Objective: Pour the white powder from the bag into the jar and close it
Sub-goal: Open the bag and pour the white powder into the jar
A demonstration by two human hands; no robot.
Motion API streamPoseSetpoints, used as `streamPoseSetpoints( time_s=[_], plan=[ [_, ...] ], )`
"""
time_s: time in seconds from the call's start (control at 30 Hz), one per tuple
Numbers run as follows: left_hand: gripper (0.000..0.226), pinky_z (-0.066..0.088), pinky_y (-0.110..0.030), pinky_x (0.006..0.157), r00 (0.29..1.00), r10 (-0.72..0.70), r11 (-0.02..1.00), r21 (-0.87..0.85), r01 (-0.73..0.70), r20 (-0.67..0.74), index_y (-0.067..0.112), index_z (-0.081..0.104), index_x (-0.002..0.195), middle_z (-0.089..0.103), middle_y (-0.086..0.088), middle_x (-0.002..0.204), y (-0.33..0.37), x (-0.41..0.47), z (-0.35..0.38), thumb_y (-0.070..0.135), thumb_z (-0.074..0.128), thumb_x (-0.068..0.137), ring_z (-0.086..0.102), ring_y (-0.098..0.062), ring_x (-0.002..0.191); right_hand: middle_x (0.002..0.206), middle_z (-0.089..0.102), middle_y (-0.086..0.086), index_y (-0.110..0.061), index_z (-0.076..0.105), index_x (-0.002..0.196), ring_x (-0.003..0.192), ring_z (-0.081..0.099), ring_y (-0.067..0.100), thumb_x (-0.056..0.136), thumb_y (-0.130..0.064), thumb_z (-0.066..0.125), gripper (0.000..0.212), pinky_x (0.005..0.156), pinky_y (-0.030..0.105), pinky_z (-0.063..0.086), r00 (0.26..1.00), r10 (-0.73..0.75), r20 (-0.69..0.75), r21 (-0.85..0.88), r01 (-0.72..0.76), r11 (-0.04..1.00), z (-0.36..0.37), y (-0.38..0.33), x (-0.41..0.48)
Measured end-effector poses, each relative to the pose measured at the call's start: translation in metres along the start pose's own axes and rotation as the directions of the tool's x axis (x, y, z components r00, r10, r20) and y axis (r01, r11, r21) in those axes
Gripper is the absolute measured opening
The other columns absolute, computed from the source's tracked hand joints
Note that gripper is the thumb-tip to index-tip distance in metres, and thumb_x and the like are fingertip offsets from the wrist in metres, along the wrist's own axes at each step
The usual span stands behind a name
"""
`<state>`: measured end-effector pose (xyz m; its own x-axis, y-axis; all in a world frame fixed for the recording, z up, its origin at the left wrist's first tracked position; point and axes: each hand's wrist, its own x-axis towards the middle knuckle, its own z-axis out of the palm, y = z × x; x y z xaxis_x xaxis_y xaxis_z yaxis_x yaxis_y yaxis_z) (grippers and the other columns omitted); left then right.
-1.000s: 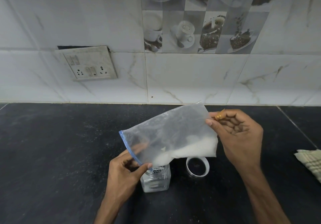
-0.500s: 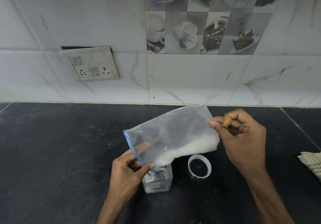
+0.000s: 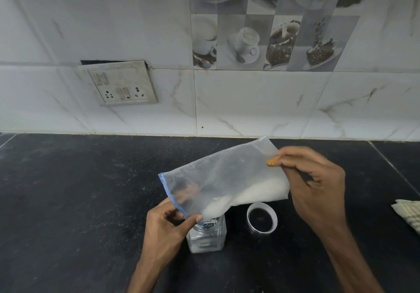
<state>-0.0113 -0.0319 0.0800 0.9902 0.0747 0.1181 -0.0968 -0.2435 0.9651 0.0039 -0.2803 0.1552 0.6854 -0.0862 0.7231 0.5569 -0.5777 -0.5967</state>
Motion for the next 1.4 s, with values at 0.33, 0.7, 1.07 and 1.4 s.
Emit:
streamPoseSetpoints(
  time_s=[0.33, 0.7, 1.07, 1.4],
  plan=[
    [0.053, 0.05, -0.009, 0.056, 1.0, -0.017, 1.0, -0.023, 0.017, -0.004, 0.03, 0.071, 0.103, 0.072, 0.009, 0.062, 0.001, 0.0, -0.001, -0.004, 0.086, 0.065, 0.06, 0.003, 0.051, 0.115, 0.066, -0.01, -0.015, 0.068, 0.115, 0.108, 0.064, 0.0, 0.076, 0.013, 0.075, 0.049, 0.087, 0.013, 0.053, 0.985, -0.017, 0.174, -0.055, 0.027, 0.998, -0.012, 0.006, 0.003],
    [0.046, 0.05, -0.008, 0.057, 0.999, -0.04, 0.999, -0.023, 0.04, 0.0, 0.019, 0.074, 0.101, 0.075, 0.008, 0.066, -0.001, 0.0, -0.001, -0.006, 0.085, 0.064, 0.062, 0.001, 0.052, 0.084, 0.074, -0.02, -0.044, 0.056, 0.101, 0.08, 0.074, 0.004, 0.075, -0.009, 0.077, 0.049, 0.078, 0.014, 0.055, 0.983, 0.16, 0.086, 0.191, -0.174, 0.966, -0.01, -0.001, 0.001],
    [0.055, 0.052, -0.012, 0.06, 0.999, -0.032, 0.998, -0.061, 0.031, -0.008, 0.032, 0.071, 0.105, 0.076, 0.002, 0.073, 0.001, 0.0, 0.0, -0.002, 0.087, 0.065, 0.062, 0.0, 0.055, 0.089, 0.074, -0.019, -0.036, 0.056, 0.103, 0.084, 0.073, 0.002, 0.078, -0.019, 0.073, 0.035, 0.078, 0.018, 0.056, 0.986, 0.161, 0.033, 0.154, -0.165, 0.974, -0.01, -0.003, 0.001],
    [0.053, 0.051, -0.012, 0.058, 1.0, -0.017, 0.998, -0.062, 0.017, 0.002, 0.031, 0.072, 0.101, 0.075, 0.004, 0.068, 0.003, -0.001, 0.001, -0.006, 0.085, 0.066, 0.06, 0.001, 0.052, 0.093, 0.074, -0.014, -0.034, 0.057, 0.104, 0.086, 0.073, 0.003, 0.078, -0.015, 0.073, 0.036, 0.08, 0.018, 0.056, 0.988, 0.153, 0.002, 0.168, -0.151, 0.974, -0.007, -0.003, 0.002]
  ],
)
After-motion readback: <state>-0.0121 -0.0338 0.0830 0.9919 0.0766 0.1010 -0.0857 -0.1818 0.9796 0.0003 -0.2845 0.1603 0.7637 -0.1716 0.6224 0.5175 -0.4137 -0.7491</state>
